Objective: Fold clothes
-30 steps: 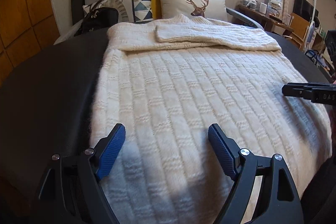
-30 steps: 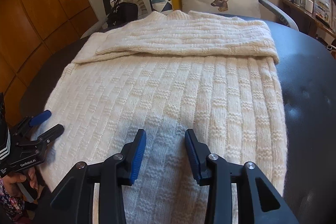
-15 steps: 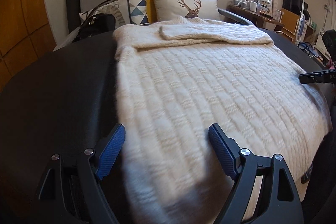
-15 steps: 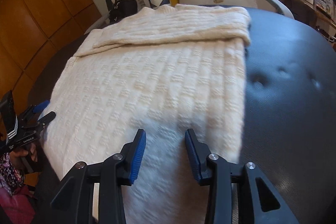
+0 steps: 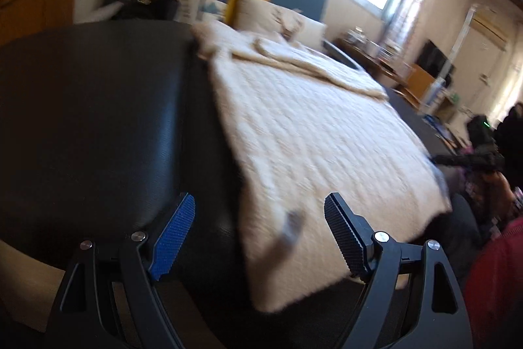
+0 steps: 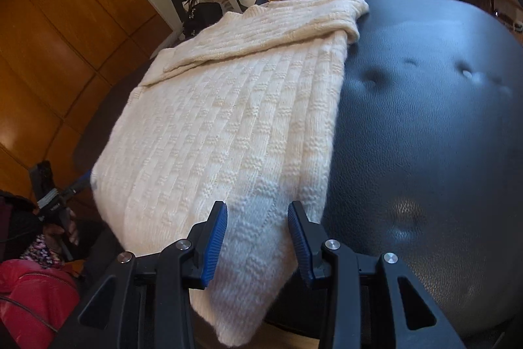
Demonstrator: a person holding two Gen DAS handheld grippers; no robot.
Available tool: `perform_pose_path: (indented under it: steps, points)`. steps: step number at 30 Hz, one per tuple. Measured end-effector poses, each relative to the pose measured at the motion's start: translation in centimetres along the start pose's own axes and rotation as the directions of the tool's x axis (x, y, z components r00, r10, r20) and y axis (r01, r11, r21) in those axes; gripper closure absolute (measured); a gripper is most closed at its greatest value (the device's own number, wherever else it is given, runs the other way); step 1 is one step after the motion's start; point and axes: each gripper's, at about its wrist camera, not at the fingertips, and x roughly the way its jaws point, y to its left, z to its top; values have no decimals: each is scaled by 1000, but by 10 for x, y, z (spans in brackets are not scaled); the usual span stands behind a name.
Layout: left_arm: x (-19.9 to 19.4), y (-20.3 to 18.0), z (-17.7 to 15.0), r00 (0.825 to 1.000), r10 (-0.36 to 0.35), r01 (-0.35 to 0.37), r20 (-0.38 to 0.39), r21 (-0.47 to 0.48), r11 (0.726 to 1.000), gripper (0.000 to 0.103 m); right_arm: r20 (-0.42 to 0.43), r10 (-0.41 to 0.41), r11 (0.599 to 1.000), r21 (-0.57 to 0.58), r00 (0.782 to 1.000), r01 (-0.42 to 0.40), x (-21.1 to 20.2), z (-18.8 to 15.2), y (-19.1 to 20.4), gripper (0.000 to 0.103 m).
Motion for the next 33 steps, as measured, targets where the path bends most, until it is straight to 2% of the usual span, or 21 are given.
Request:
perform_pose_path:
  steps: [3,8,11,15,18,20,22,23,25,26,27,30,33]
  points:
    - [3,-13,-4,998,-58,58,0,51,997,19,-16,54,998,40,998,-53,-3,-4,-10,64]
    - [7,-11,-7,987,-161,161,-12,3,987,19,-16,136,986,104,991,-134,-8,-9,-24,64]
    - [7,-2,-8,977,-214,213,-15,-59,975,19,-15,169,978,124,986,-165,-13,-14,-31,64]
    - [5,0,-9,967,-253,249,-31,-86,965,19,-66,195,973,138,979,-185,-14,-23,-37,64]
    - [5,-2,-8,963,-264,259,-46,-87,962,19,-73,240,962,150,968,-227,-15,-29,-40,64]
    - [7,-3,-6,957,-287,281,-49,-103,954,20,-71,295,944,177,953,-279,-11,-31,-44,64]
    - [11,-3,-4,946,-318,310,-58,-116,944,30,-64,359,917,212,931,-339,-6,-32,-47,64]
    - [14,-4,-3,941,-331,322,-67,-118,939,40,-53,391,899,235,919,-369,-1,-32,-48,64]
    - [18,-8,-4,943,-321,314,-92,-84,946,51,-37,435,872,267,900,-411,5,-33,-50,64]
    - [19,-11,-4,944,-313,308,-102,-63,949,57,-37,440,870,267,897,-415,5,-32,-49,64]
    - [20,-12,-4,945,-308,305,-112,-46,951,59,-38,444,868,266,895,-419,5,-32,-48,64]
    - [23,-5,-3,927,-350,341,-132,-86,936,59,-76,448,875,245,891,-419,5,-35,-44,64]
    - [24,-4,-5,918,-369,356,-143,-104,929,59,-105,456,876,228,884,-425,6,-38,-41,64]
